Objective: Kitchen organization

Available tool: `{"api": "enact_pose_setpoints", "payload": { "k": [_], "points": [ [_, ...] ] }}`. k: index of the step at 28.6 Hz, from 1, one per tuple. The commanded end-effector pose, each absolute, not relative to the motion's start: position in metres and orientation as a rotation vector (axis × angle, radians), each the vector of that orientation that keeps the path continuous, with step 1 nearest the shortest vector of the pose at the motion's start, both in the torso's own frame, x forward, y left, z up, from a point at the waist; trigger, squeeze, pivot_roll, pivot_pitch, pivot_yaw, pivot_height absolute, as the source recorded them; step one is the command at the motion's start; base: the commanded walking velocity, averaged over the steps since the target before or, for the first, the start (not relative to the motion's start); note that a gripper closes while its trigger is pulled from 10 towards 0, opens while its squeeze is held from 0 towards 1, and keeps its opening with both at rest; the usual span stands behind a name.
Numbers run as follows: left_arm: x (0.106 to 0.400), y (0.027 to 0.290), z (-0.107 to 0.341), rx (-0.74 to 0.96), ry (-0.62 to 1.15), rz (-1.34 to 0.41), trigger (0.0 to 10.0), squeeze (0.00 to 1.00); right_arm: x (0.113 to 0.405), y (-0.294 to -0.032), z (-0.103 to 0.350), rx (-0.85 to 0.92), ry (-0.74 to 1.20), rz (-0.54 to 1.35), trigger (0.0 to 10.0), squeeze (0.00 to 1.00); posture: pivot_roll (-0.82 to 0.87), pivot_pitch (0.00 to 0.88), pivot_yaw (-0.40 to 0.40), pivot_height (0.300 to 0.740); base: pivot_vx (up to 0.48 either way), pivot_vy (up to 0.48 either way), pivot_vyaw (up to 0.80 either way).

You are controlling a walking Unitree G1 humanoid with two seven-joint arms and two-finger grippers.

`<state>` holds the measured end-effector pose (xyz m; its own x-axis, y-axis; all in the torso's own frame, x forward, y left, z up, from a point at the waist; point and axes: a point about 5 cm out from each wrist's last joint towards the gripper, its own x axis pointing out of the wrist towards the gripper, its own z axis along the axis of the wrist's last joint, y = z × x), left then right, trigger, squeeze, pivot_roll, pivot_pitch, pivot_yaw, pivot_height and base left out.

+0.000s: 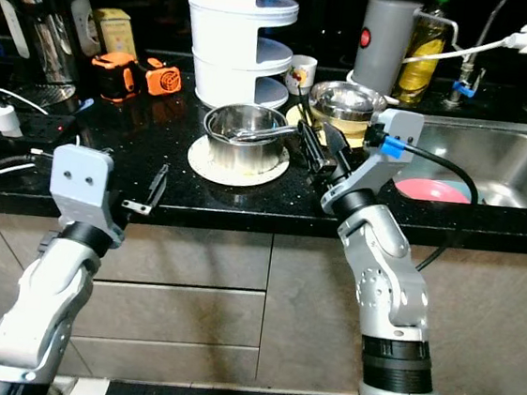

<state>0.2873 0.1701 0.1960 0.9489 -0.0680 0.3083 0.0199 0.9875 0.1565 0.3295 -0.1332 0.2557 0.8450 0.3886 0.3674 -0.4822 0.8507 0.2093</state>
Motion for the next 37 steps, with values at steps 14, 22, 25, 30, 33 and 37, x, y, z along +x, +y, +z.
{"api": "enact_pose_setpoints", "payload": {
  "k": [14, 22, 25, 30, 33, 37],
  "points": [
    [0.2862, 0.1709, 0.1974, 0.172, -0.304, -0.044, 10.0, 0.00, 0.3310, -0.1309, 0.2486, 0.295, -0.305, 0.465, 10.0, 0.00, 0.04, 0.000, -0.008, 0.740, 0.270, 0.000, 0.00],
    [0.2864, 0.1685, 0.1977, 0.160, -0.299, -0.048, 10.0, 0.00, 0.3301, -0.1326, 0.2489, 0.298, -0.312, 0.457, 10.0, 0.00, 0.04, 0.000, -0.005, 0.740, 0.165, 0.000, 0.00],
    [0.2865, 0.1678, 0.1971, 0.163, -0.297, -0.048, 10.0, 0.00, 0.3301, -0.1331, 0.2488, 0.298, -0.313, 0.454, 10.0, 0.00, 0.04, 0.000, -0.005, 0.740, 0.000, 0.000, 0.00],
    [0.2859, 0.1682, 0.1984, 0.169, -0.300, -0.044, 10.0, 0.00, 0.3300, -0.1332, 0.2487, 0.302, -0.314, 0.451, 10.0, 0.00, 0.04, 0.000, -0.004, 0.740, 0.000, 0.000, 0.00],
    [0.2861, 0.1687, 0.1984, 0.174, -0.300, -0.040, 10.0, 0.00, 0.3302, -0.1332, 0.2483, 0.302, -0.313, 0.450, 10.0, 0.00, 0.04, 0.000, -0.004, 0.740, 0.000, 0.000, 0.00],
    [0.2854, 0.1692, 0.1990, 0.181, -0.300, -0.036, 10.0, 0.00, 0.3342, -0.1345, 0.2414, 0.247, -0.265, 0.400, 10.0, 0.00, 0.04, 0.000, -0.004, 0.740, 0.000, 0.000, 0.00]
  ]
}}
